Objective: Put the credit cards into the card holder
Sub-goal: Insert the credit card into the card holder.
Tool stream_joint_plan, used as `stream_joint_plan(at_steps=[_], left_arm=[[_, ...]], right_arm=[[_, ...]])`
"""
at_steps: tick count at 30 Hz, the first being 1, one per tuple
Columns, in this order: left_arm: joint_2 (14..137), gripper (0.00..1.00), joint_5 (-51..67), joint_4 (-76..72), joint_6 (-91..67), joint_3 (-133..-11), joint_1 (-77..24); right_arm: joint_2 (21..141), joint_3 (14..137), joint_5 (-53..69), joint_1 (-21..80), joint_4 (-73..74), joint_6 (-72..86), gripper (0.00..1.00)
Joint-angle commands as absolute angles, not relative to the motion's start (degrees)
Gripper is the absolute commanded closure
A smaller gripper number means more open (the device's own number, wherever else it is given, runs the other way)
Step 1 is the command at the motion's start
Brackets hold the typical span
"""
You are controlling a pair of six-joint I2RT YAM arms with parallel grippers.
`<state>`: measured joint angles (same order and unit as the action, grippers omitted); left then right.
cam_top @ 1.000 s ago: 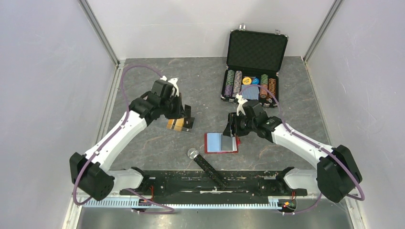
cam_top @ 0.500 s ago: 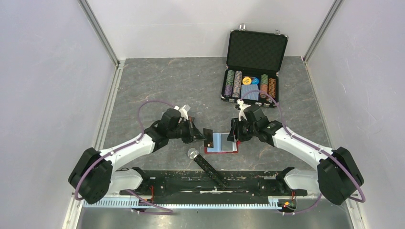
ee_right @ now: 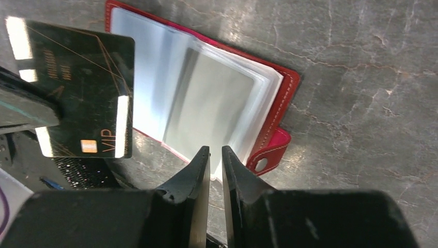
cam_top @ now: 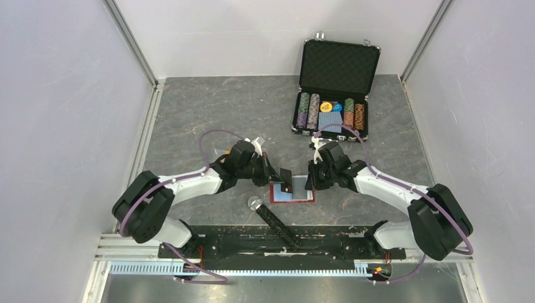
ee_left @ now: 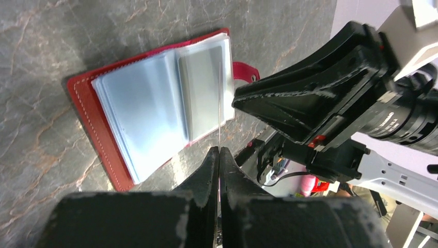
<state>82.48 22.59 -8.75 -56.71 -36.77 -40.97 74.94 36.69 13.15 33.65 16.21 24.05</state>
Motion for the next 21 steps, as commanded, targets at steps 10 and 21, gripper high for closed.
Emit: stream_joint_plan(at_steps=[10, 21], left_arm=[[91.2, 0.98, 20.1, -5.5, -49.7, -44.2, -41.2], [94.9, 0.98, 21.4, -4.5, -47.6, -45.3, -41.3]], right_arm=[[79.3, 33.5, 8.2, 33.9, 13.6, 22.0, 0.87], [79.9, 33.5, 8.8, 33.8, 13.6, 21.8, 0.89]])
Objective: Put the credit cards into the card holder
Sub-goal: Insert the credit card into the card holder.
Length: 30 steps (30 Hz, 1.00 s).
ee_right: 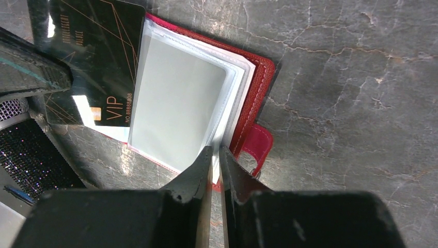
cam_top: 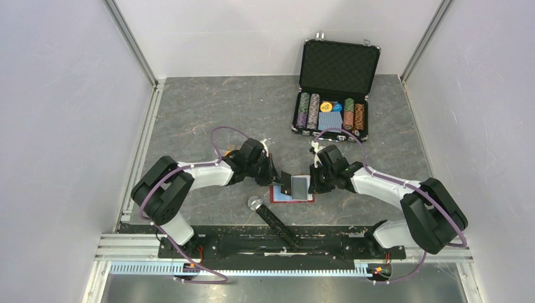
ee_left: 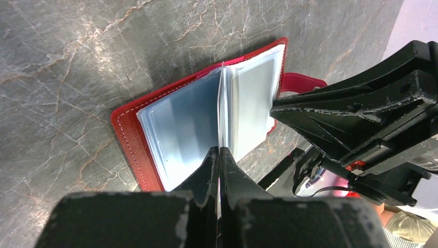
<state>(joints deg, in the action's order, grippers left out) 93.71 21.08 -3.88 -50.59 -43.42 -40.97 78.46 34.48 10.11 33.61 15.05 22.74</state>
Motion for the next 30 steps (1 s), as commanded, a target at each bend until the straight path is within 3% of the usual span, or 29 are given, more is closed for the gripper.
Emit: stream_joint_plan(at_steps=[1, 17, 30], left_arm=[[95.0, 0.98, 21.7, -5.0, -47.9, -45.2, -41.3], [96.0, 0.98, 24.8, -12.2, -52.8, -43.1, -41.2], [89.3, 0.98, 19.5, -3.8, -49.8, -44.3, -41.3]], right_arm=[[79.8, 33.5, 8.7, 33.8, 13.5, 21.7, 0.89], [79.1, 34.4, 10.0, 33.8, 14.0, 21.7, 0.9], [78.9, 34.8, 10.2, 33.8, 14.4, 21.6, 0.92]])
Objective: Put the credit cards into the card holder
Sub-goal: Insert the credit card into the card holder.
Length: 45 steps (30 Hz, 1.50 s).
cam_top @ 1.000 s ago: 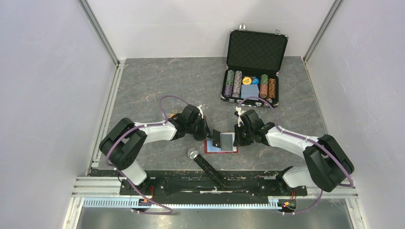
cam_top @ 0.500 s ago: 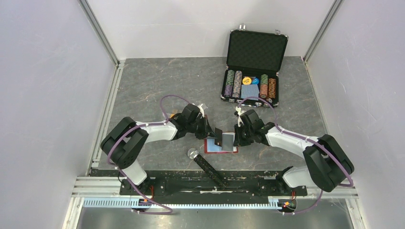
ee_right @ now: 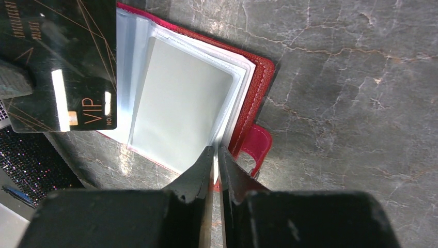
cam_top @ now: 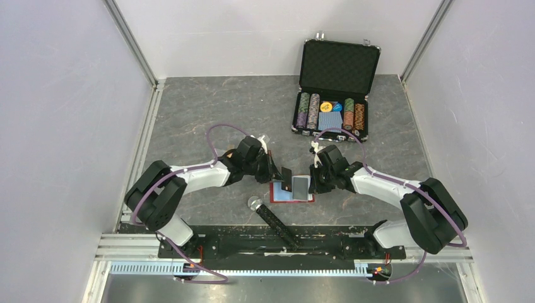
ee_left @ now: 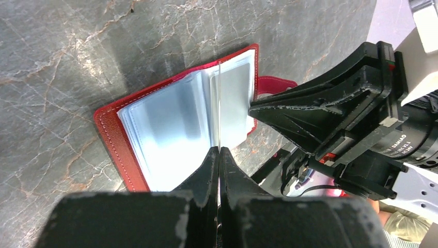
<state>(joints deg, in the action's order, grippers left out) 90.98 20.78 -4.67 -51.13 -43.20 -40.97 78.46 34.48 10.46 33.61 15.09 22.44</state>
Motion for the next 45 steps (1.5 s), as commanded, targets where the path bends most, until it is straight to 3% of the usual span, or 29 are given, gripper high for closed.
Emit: stream_joint_plan(at_steps=[1, 12, 31, 45], left_arm=[[89.7, 0.98, 19.7, -3.8, -49.7, -44.7, -41.2], [94.9, 0.98, 21.7, -5.6, -49.6, -47.1, -41.2], [90.4, 0.98, 19.8, -3.7, -49.7, -47.2, -41.3], [94.0, 0.98, 20.1, -4.5, -49.5, -48.3, -41.7]], right_arm=[[78.9, 34.7, 10.2, 33.8, 14.5, 21.6, 0.92], [78.7, 34.6, 10.1, 33.8, 14.6, 21.5, 0.92], [79.0, 34.5, 10.5, 33.8, 14.6, 21.4, 0.93], [79.1, 34.5, 10.6, 33.8, 14.7, 21.2, 0.94]])
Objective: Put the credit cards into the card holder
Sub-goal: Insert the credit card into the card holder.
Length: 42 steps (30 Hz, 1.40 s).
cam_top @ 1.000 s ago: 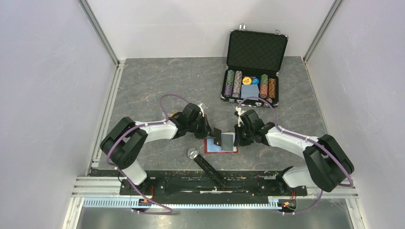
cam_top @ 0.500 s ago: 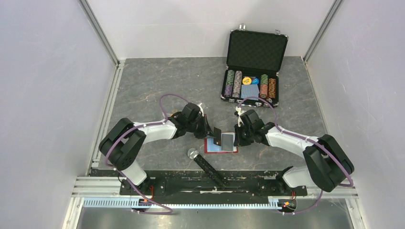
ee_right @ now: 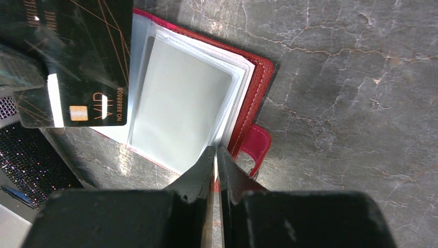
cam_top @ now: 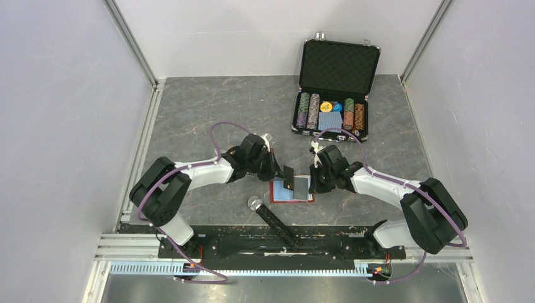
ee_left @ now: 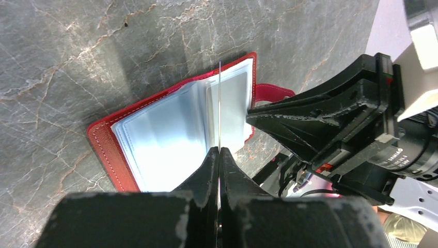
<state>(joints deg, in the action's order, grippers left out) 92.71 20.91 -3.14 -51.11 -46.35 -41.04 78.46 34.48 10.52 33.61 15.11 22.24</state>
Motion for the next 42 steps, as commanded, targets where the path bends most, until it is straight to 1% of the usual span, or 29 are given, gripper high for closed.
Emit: stream_joint_plan(at_steps=[1, 13, 29, 42], left_arm=[[94.2, 0.98, 20.1, -4.6, -49.5, -48.3, -41.7], [95.5, 0.98, 20.2, -5.2, -49.6, -47.8, -42.9], [91.2, 0.98, 15.8, -7.4, -55.2, -41.4, -45.2], [94.4, 0.98, 15.7, -9.1, -56.5, -41.7, -46.8]], right_arm=[[79.0, 34.5, 10.7, 33.8, 14.7, 21.3, 0.94], [79.1, 34.5, 10.7, 33.8, 14.6, 21.2, 0.94], [78.9, 34.5, 10.8, 33.8, 14.6, 21.3, 0.94], [78.9, 34.5, 10.9, 33.8, 14.7, 21.2, 0.94]])
